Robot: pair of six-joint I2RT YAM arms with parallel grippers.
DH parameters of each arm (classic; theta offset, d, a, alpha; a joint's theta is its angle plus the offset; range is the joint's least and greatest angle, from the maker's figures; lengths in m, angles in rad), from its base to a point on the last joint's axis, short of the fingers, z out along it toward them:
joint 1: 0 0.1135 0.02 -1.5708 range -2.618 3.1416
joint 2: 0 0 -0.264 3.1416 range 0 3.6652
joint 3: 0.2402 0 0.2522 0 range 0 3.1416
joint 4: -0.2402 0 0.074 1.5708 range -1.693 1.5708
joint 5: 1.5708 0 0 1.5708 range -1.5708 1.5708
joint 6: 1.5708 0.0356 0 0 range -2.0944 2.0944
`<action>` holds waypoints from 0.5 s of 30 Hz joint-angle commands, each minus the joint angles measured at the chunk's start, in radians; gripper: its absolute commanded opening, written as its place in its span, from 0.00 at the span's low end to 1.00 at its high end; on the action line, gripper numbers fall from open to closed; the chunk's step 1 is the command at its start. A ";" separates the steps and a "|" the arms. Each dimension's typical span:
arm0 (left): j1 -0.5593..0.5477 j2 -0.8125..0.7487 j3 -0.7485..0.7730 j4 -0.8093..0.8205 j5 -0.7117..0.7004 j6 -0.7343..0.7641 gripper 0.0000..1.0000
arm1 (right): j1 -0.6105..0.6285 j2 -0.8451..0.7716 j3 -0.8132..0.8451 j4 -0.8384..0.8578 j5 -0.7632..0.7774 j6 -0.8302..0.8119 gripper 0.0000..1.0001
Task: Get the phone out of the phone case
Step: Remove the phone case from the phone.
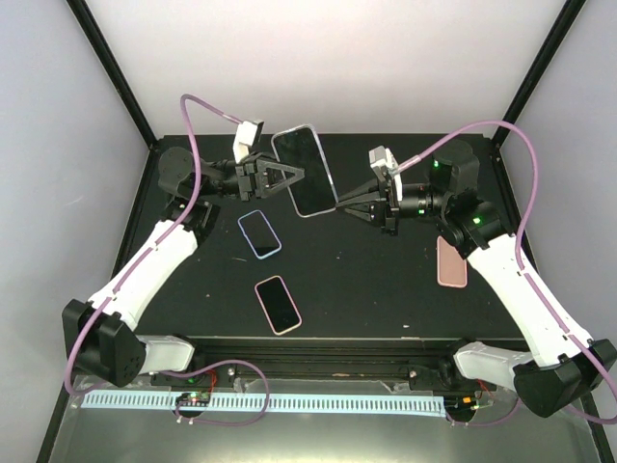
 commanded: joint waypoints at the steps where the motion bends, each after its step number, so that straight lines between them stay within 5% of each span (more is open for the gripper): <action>1: -0.057 -0.018 0.013 0.211 0.034 -0.168 0.02 | -0.006 0.066 -0.010 -0.040 0.203 -0.057 0.01; 15: -0.071 -0.019 0.013 0.271 0.044 -0.218 0.02 | -0.066 0.098 -0.048 0.014 0.183 -0.037 0.01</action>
